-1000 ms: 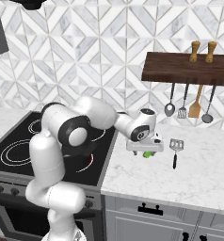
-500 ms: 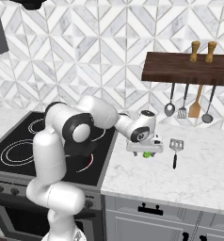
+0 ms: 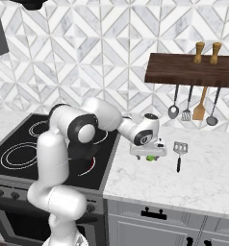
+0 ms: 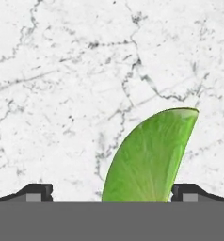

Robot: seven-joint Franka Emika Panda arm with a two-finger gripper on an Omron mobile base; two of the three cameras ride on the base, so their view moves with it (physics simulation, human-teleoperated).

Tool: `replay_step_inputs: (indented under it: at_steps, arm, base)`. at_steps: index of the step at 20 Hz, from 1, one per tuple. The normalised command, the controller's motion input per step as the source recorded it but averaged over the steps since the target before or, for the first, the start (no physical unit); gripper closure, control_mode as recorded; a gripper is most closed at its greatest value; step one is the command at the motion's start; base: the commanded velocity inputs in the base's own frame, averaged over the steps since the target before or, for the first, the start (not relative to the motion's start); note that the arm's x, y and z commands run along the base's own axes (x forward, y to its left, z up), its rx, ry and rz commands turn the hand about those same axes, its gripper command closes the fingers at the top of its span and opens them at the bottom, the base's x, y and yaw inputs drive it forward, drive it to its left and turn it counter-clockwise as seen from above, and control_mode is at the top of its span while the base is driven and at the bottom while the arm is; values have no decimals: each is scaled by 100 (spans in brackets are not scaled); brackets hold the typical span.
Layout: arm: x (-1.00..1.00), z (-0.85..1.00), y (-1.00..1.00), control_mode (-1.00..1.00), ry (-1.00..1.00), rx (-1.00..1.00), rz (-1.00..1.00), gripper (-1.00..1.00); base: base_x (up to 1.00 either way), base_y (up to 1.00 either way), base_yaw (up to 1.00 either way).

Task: Put the mushroom and lemon wedge in the pot. Retrieve the spatula and lightly stir the vegetables in the pot.

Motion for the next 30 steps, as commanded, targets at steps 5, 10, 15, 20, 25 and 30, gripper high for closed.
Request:
replay_step_inputs:
  at_steps: [5,10,15,20,25,30]
  arm:
    - [8,-11,0,-100,7,0,0,100]
    - [0,0,-1,-100,2,0,0,100]
    - [0,0,0,-100,0,0,0,100]
    - [-24,10,0,-100,-11,0,0,100]
    - [-60,41,3,-100,-16,0,0,100]
    - [-67,80,31,-100,-2,-1,1,100]
  base:
    - [0,0,0]
    - [0,0,0]
    - [0,0,0]
    - [0,0,0]
    - [0,0,0]
    - [0,0,0]
